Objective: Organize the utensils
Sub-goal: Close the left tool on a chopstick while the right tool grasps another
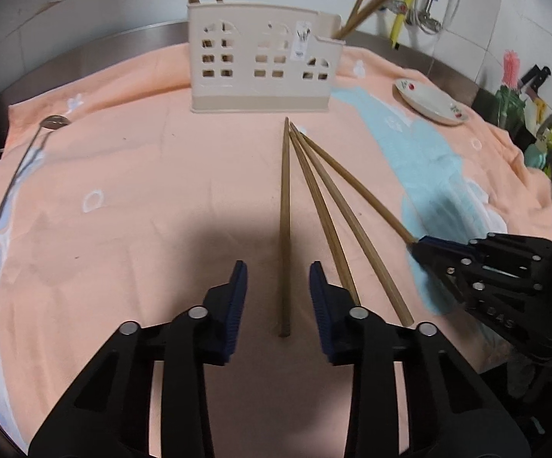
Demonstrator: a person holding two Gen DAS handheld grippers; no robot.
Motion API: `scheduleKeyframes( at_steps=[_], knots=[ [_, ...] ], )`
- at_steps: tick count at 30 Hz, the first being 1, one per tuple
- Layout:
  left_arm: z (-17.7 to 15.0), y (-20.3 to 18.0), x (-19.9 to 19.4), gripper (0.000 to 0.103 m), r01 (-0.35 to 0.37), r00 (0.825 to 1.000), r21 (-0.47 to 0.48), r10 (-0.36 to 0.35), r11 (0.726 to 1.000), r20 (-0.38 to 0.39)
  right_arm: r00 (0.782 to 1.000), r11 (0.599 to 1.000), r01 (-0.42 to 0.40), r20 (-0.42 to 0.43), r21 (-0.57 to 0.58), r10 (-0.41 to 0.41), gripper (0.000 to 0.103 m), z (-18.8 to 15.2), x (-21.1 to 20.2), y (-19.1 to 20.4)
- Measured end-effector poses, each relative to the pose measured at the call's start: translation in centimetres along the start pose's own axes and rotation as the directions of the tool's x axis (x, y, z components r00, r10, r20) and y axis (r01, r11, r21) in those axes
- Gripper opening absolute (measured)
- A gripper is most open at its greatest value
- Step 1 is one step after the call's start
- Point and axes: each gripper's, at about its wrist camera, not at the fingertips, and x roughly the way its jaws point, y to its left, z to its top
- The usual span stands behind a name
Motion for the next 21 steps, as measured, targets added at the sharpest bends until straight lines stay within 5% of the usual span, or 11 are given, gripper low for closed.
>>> scheduleKeyframes(
  at_steps=[8, 21],
  knots=[
    [0.6, 0.0, 2.3, 0.020, 0.031, 0.999, -0.009, -0.032, 0.999, -0.039, 1.000, 1.000, -0.001, 0.024, -0.003, 0.001, 0.007, 0.2, -1.1, -0.2],
    [1.2, -0.5, 2.9, 0.006, -0.015, 0.999, 0.009, 0.016, 1.000, -0.046, 0.998, 1.000, 0.001, 0.068, -0.009, 0.000, 0.007, 0.8, -2.7, -0.2]
  ],
)
